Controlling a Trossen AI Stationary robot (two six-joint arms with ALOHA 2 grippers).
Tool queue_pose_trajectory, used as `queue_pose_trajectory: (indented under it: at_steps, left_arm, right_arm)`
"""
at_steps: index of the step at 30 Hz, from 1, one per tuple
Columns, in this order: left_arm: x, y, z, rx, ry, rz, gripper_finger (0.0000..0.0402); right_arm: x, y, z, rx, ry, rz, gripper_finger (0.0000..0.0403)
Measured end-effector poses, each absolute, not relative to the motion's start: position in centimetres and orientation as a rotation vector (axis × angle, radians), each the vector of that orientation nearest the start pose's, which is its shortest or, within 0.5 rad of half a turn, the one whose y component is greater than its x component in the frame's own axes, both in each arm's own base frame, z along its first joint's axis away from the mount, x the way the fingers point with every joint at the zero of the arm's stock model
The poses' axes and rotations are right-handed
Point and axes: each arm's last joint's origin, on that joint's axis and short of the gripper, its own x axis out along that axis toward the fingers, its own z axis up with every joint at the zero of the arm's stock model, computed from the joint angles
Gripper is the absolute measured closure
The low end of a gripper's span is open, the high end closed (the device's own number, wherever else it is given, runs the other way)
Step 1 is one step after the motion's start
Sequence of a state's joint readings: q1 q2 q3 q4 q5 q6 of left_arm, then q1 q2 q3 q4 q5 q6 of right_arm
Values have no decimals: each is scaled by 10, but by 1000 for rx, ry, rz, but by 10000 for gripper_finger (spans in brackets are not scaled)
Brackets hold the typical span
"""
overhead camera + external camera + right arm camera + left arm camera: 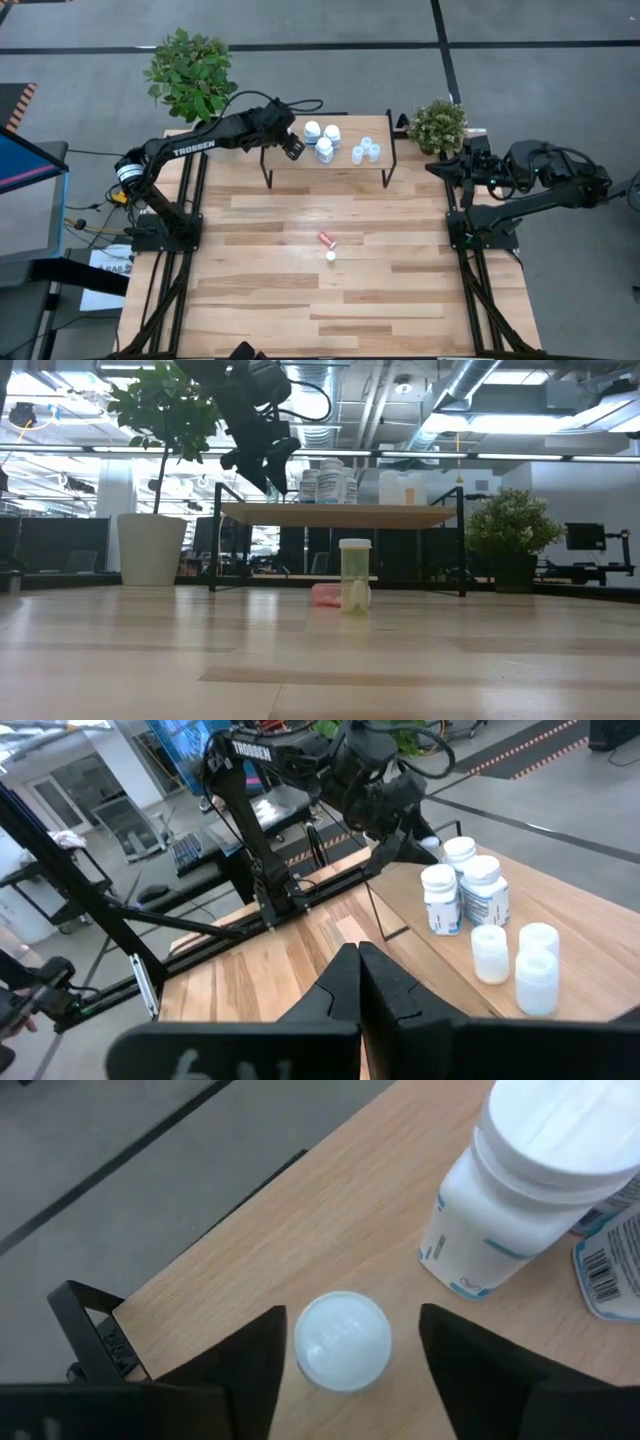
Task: Pick and place medicine bottles onto shelf by color
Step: Put the blue pill bottle on the shelf, then put the yellow pill bottle on the shelf
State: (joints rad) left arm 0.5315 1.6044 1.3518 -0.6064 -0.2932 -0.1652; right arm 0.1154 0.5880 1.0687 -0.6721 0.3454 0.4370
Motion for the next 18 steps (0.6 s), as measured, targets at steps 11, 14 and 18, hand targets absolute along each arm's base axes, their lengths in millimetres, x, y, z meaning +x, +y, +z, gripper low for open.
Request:
queue_pose_trajectory:
  at_steps: [11,14,18]
  left_arm:
    - [295,183,326,-191,748,836,133]
    - [292,181,351,-167,747,862,133]
    - [292,167,379,-237,727,784,135]
  right_arm:
    - [83,0,396,392,155,-271,390]
    - [83,0,396,392,156,-271,390]
    - [83,0,396,392,157,-271,390]
